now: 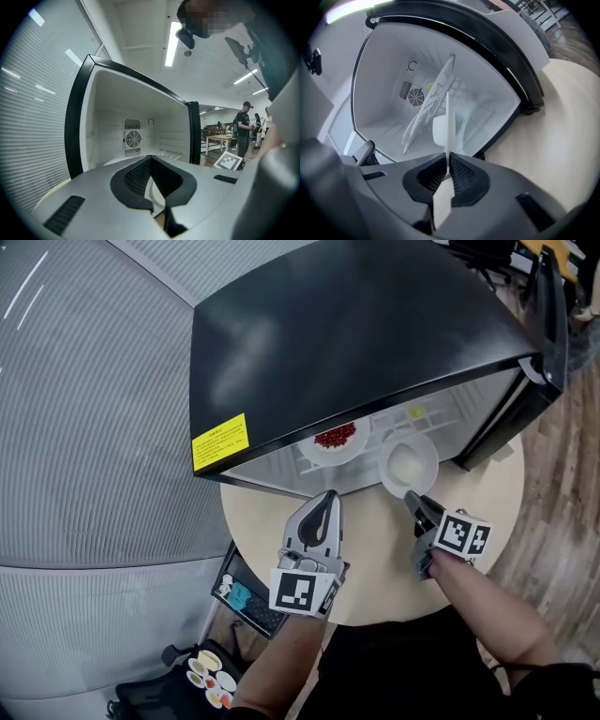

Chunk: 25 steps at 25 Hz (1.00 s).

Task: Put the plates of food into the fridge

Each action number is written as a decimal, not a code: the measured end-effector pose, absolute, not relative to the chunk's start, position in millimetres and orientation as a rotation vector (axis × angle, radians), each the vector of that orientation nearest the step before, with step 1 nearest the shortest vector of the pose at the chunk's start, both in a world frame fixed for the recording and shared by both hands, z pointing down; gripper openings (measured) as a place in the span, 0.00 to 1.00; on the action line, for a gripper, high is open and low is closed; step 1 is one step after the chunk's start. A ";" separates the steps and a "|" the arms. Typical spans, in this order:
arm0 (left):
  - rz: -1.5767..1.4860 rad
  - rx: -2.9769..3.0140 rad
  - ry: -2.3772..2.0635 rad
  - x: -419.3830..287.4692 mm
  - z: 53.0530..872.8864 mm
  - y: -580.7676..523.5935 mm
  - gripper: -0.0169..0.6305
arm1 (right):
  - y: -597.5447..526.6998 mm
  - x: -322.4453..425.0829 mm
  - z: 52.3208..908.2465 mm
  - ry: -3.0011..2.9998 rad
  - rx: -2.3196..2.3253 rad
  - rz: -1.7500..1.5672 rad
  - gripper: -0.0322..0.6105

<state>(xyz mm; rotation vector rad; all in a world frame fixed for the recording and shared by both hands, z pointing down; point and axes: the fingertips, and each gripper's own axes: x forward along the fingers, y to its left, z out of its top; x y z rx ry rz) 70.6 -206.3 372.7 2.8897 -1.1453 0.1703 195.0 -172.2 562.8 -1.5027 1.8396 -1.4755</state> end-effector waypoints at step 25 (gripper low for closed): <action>0.263 2.831 -1.100 84.1 409.1 -234.0 0.04 | -245.0 220.2 582.5 1.683 -1.491 -1.502 0.08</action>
